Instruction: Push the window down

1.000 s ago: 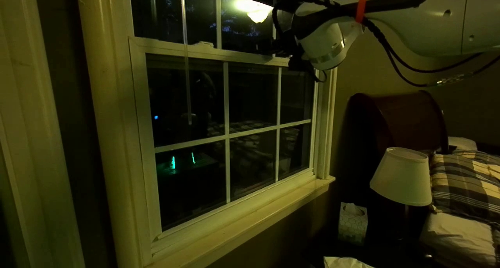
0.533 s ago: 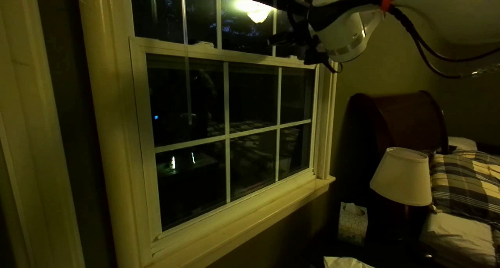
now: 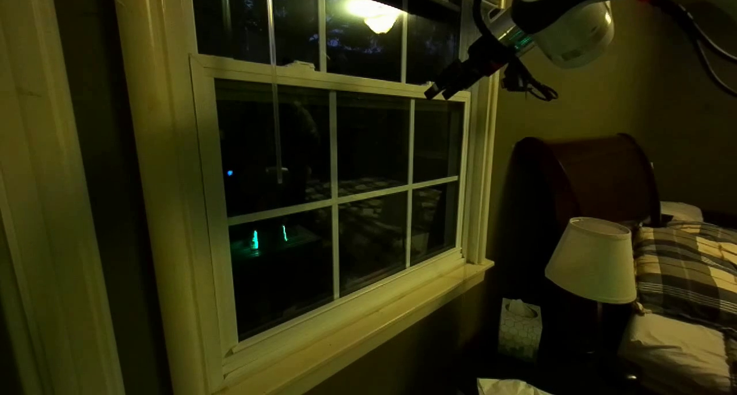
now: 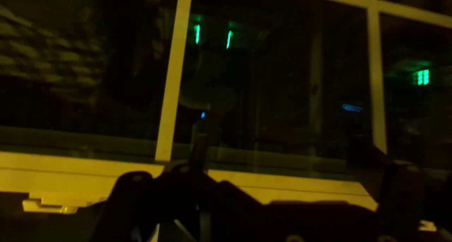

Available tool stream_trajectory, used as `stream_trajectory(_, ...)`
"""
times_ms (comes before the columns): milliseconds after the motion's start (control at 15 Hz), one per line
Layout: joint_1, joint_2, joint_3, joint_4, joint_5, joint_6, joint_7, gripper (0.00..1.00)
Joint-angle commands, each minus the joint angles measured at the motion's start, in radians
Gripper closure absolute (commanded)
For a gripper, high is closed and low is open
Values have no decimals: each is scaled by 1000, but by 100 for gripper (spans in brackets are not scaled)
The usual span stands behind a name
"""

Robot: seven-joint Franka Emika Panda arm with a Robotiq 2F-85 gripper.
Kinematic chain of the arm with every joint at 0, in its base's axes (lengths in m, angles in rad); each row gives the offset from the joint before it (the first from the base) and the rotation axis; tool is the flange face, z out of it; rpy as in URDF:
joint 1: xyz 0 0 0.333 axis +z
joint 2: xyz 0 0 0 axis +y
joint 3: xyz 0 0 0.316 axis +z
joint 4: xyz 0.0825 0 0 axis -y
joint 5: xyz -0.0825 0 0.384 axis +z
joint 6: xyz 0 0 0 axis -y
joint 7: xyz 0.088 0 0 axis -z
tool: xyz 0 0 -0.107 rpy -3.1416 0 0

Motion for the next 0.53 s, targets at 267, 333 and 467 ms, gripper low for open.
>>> stream_trajectory(267, 79, -45, -106, 14, -162, -330, 148, 0)
stream_trajectory(333, 84, -41, -114, 14, -163, -341, 150, 0)
stream_trajectory(467, 96, -39, -123, 17, -161, -334, 148, 0)
